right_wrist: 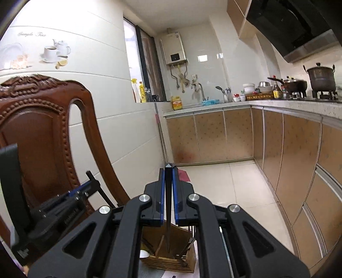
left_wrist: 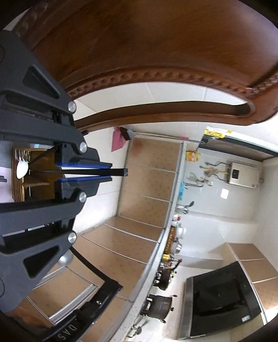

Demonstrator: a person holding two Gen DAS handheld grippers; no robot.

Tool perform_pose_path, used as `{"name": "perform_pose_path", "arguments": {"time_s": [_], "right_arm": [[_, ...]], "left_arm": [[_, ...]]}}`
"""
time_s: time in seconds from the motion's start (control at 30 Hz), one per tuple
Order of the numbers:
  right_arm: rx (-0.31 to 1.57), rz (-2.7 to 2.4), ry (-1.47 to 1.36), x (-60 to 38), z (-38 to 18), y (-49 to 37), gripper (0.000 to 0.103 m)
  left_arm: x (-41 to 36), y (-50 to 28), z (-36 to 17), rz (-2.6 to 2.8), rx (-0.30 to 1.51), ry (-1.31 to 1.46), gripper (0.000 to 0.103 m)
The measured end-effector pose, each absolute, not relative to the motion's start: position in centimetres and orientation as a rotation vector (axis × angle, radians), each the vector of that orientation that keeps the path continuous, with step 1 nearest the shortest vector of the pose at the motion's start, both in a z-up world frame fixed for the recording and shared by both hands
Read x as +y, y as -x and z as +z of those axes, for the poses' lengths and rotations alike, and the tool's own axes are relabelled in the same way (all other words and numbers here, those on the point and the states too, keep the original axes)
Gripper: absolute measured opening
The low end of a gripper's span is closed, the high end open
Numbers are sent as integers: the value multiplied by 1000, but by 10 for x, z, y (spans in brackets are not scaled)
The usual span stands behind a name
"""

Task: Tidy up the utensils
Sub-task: 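Lift both chopsticks and carry them to the wooden holder, then lower the chopsticks into the wooden holder and open both tools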

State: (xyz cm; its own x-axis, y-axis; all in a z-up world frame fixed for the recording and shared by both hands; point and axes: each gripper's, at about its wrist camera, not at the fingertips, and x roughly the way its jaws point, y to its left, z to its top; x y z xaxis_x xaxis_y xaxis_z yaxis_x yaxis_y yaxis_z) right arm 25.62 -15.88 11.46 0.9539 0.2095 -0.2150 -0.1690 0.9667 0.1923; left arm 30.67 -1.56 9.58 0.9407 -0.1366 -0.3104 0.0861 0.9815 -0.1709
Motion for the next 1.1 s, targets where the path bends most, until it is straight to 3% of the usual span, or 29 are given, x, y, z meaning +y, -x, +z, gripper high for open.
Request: {"name": "perform_pose_path", "arguments": {"time_s": [0.33, 0.73, 0.83, 0.93, 1.1], "right_arm": [[316, 197, -171, -146, 63, -293, 7], [402, 168, -181, -154, 39, -296, 8], [428, 152, -157, -152, 37, -293, 10], [414, 158, -163, -155, 35, -282, 34], [391, 158, -172, -162, 41, -261, 38]], "left_arm": [[-23, -330, 51, -104, 399, 152, 7], [-21, -322, 33, -78, 451, 116, 8], [-18, -316, 32, -74, 460, 123, 16], [-14, -307, 28, -73, 470, 124, 31], [-11, -284, 28, -63, 462, 105, 43]]}}
